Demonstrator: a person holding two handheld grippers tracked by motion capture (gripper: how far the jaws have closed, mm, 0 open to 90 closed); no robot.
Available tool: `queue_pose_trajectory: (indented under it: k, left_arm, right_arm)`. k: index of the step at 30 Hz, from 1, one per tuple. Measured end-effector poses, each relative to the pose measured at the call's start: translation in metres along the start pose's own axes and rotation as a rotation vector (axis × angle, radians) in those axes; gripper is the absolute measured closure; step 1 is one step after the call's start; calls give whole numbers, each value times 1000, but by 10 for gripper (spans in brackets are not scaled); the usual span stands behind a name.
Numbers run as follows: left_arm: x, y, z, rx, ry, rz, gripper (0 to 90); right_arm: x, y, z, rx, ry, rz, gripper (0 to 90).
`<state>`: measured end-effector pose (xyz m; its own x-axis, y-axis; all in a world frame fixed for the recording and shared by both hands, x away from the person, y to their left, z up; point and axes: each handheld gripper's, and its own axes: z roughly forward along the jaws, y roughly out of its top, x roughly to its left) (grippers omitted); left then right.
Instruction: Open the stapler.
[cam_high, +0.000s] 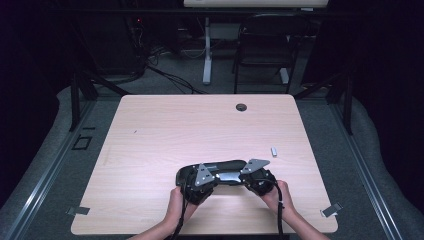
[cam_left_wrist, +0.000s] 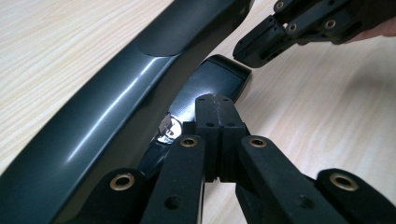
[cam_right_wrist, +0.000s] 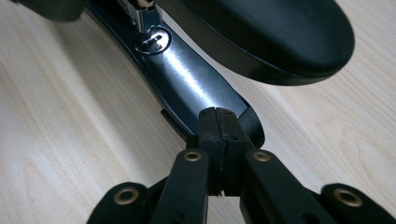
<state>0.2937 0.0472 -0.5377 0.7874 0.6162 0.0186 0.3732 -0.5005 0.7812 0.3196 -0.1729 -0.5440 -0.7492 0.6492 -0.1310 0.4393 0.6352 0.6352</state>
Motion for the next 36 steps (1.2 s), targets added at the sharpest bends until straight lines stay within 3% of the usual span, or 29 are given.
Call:
queue_pose_trajectory:
  k: [5,10,12,18,27,36]
  left_arm:
    - [-5,-1,11,-13,14,-18,900]
    - [-9,-1,16,-58,51,-14,900]
    - [-11,0,20,-58,47,-18,900]
    - [-16,0,30,-71,53,-41,900]
    - [-12,0,34,-115,80,-102,900]
    - [-12,1,39,-105,101,-138,900]
  right_arm:
    - [1,-4,8,35,-5,3,900]
    - [1,-4,12,27,-13,0,900]
    - [3,-4,14,2,-11,17,900]
    - [2,-4,13,14,-34,-16,900]
    - [3,-8,14,-28,-46,0,900]
    - [3,-14,15,-76,-43,20,900]
